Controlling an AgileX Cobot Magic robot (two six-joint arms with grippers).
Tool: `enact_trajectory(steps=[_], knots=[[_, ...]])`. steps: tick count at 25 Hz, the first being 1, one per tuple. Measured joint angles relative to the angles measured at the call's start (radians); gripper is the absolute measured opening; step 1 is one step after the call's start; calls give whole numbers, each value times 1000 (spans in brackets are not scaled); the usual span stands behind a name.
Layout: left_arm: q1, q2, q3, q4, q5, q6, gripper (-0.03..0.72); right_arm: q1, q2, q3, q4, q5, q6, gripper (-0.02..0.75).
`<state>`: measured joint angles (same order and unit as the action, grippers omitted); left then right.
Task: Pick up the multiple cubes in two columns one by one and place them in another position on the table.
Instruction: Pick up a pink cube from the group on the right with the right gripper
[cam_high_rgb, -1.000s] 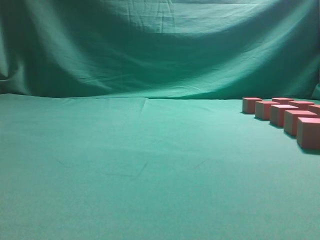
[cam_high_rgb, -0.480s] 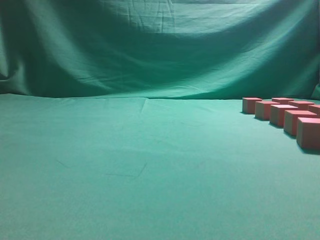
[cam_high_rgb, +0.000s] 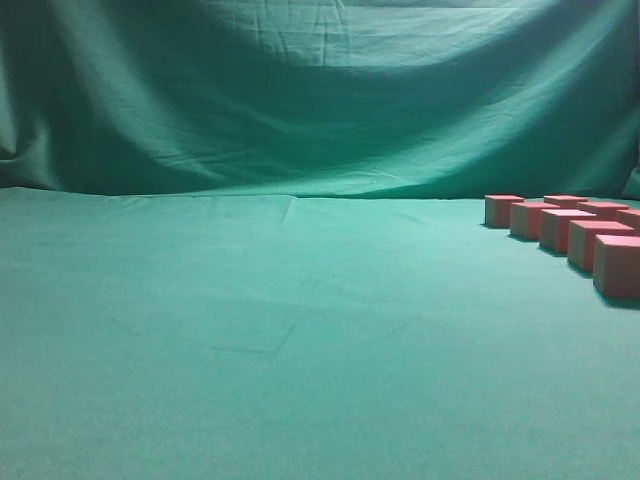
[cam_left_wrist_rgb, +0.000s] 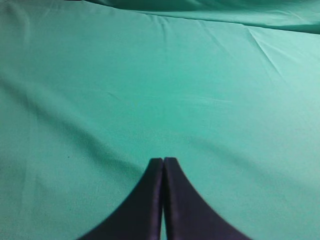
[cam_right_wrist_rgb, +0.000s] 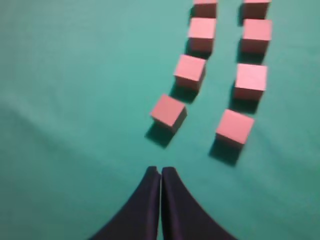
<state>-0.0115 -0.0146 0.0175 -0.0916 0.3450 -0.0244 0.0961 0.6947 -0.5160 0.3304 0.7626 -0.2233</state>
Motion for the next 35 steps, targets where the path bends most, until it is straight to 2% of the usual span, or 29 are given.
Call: enact_trajectory(steps=[3,7,11,14,16,19,22,28,29,31,32,35], knots=[[0,0,0,0,0,0,0,0,124,-104,70,122,-126,0],[0,0,0,0,0,0,0,0,276,-220,76,222,-143,0],[0,0,0,0,0,0,0,93,378,-284,44,236,-55,0],[0,0,0,0,0,0,0,230,442,-300,-79,223,124,0],[0,0,0,0,0,0,0,313,492,-307,-210,217,296,0],[0,0,0,0,0,0,0,405,568,-340,-372,213,543,0],[0,0,0,0,0,0,0,432,643,-376,-436,206,705,0],[0,0,0,0,0,0,0,438,752,-398,-476,168,766,0],[0,0,0,0,0,0,0,438,762,-398,-481,160,782,34],[0,0,0,0,0,0,0,438,775,-398,-499,148,825,49],[0,0,0,0,0,0,0,438,777,-398,-508,144,841,125],[0,0,0,0,0,0,0,438,779,-398,-543,137,891,252]])
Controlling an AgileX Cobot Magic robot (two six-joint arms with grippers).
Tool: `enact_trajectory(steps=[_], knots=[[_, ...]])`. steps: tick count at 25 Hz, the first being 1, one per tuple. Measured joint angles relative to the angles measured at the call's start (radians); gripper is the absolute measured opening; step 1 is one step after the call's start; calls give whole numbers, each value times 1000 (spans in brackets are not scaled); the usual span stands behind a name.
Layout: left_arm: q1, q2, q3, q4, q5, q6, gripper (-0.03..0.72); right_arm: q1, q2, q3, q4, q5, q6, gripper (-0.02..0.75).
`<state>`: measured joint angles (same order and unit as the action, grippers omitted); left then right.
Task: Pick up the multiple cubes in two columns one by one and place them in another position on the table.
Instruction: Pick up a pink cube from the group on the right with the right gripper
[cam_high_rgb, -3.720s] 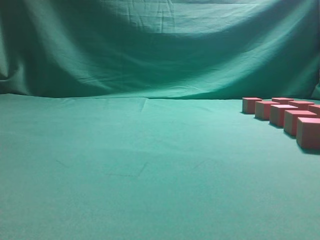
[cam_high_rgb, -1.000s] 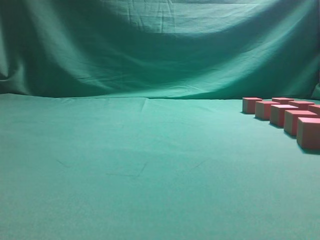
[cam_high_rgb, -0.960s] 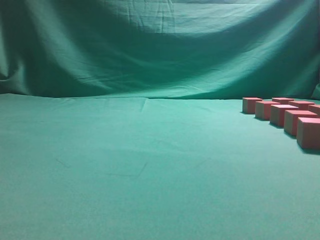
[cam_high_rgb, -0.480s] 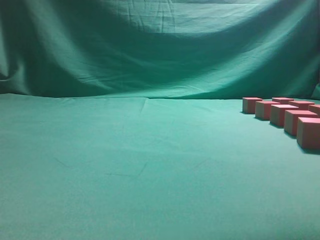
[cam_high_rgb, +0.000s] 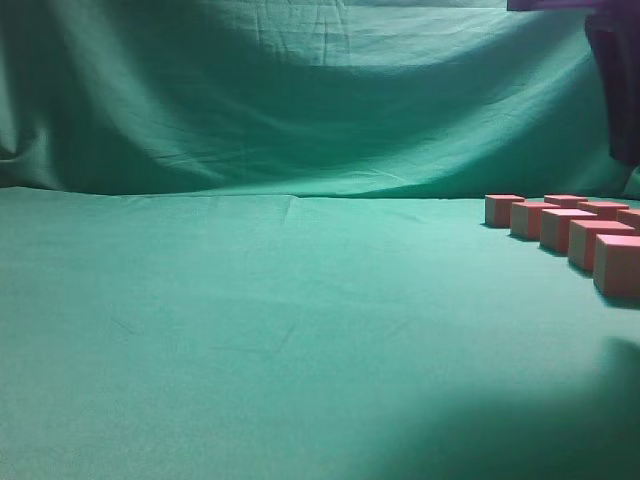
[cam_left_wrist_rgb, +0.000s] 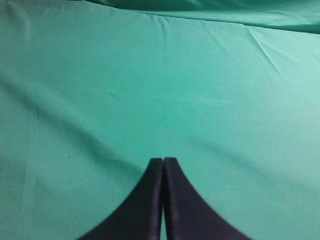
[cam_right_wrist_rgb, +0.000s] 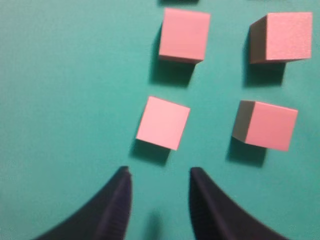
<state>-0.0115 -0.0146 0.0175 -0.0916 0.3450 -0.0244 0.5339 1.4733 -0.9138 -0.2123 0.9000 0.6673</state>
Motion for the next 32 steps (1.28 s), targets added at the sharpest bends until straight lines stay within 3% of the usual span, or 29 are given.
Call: enact_trajectory(steps=[4,8,9,20,25,32], knots=[[0,0,0,0,0,0,0,0,20,0,-11,-6,77,414],[0,0,0,0,0,0,0,0,65,0,-12,-12,131,410],[0,0,0,0,0,0,0,0,77,0,-14,-13,145,450],[0,0,0,0,0,0,0,-14,148,-2,-26,-137,212,435],[0,0,0,0,0,0,0,-63,166,-3,-32,-141,220,435],[0,0,0,0,0,0,0,-67,198,-7,-32,-167,217,435]])
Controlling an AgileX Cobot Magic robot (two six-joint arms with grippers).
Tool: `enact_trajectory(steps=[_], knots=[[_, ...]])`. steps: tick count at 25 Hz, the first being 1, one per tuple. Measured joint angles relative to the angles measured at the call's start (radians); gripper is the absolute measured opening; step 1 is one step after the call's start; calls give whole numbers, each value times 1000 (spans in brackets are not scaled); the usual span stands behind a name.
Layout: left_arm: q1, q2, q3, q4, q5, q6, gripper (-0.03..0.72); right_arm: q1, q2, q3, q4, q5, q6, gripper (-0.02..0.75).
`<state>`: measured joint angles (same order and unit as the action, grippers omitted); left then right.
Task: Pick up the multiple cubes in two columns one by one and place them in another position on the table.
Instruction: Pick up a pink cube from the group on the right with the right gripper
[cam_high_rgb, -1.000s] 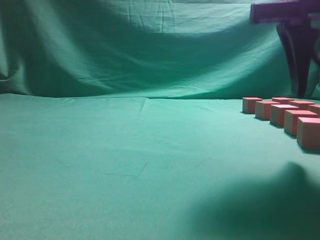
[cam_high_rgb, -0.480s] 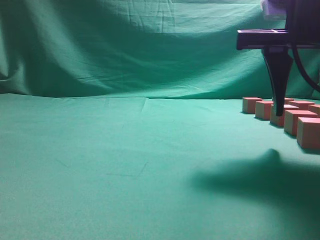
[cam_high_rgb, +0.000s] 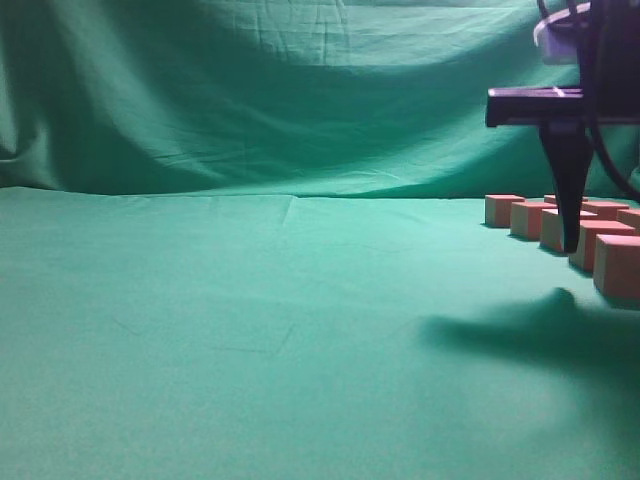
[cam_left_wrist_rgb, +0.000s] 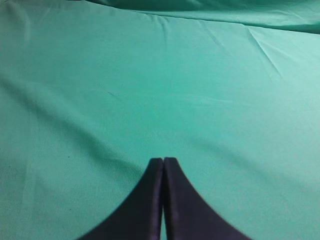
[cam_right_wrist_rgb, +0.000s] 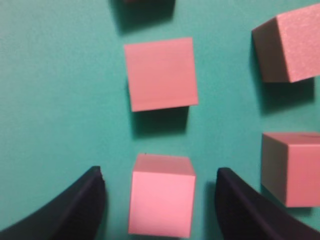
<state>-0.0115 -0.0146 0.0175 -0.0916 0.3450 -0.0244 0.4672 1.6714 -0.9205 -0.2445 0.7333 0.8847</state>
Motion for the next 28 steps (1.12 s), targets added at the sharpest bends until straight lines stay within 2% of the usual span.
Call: enact_trajectory(steps=[7,11,15,17,19,23,25,28], knots=[[0,0,0,0,0,0,0,0,48,-2,0,-21,-4,435],[0,0,0,0,0,0,0,0,48,-2,-1,-23,-4,251],[0,0,0,0,0,0,0,0,49,-10,-3,-6,-6,255],[0,0,0,0,0,0,0,0,49,-34,5,51,-21,255],[0,0,0,0,0,0,0,0,49,-81,38,132,-91,255],[0,0,0,0,0,0,0,-1,49,-223,205,331,-371,255],[0,0,0,0,0,0,0,-1,49,-290,302,391,-574,255],[0,0,0,0,0,0,0,-1,49,-373,383,417,-861,255]])
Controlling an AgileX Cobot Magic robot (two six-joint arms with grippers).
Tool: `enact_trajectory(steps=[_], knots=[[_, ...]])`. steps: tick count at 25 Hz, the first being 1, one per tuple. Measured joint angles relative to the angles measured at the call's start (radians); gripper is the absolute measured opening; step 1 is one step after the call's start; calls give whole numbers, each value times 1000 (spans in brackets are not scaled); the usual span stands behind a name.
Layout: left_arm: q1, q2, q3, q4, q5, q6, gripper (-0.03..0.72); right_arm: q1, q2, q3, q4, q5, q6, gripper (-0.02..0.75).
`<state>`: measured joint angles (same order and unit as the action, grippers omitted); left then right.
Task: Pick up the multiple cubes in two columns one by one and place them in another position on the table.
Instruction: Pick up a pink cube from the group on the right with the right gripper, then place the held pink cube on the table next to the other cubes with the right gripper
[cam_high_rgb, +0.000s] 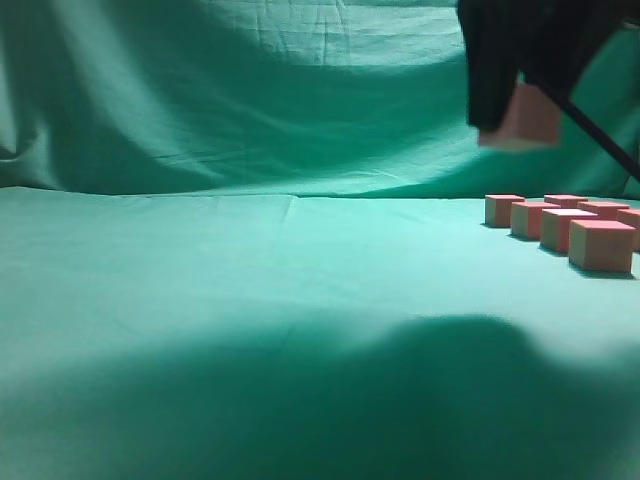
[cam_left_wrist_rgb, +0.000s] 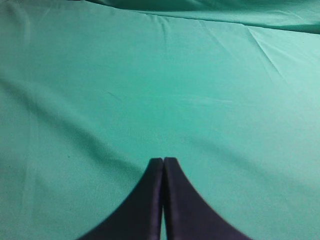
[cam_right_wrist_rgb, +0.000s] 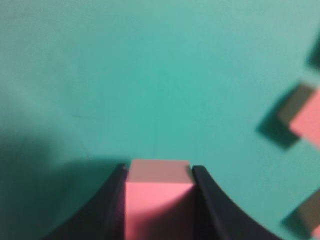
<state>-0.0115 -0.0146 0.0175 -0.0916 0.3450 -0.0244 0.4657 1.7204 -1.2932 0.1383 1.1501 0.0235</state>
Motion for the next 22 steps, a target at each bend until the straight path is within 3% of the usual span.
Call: enact_trajectory(steps=[3,10,22], knots=[[0,0,0,0,0,0,0,0,12,-79,11,0,-156,255],[0,0,0,0,0,0,0,0,179,-303,-8,68,-292,255],[0,0,0,0,0,0,0,0,465,-552,-14,79,-351,255]])
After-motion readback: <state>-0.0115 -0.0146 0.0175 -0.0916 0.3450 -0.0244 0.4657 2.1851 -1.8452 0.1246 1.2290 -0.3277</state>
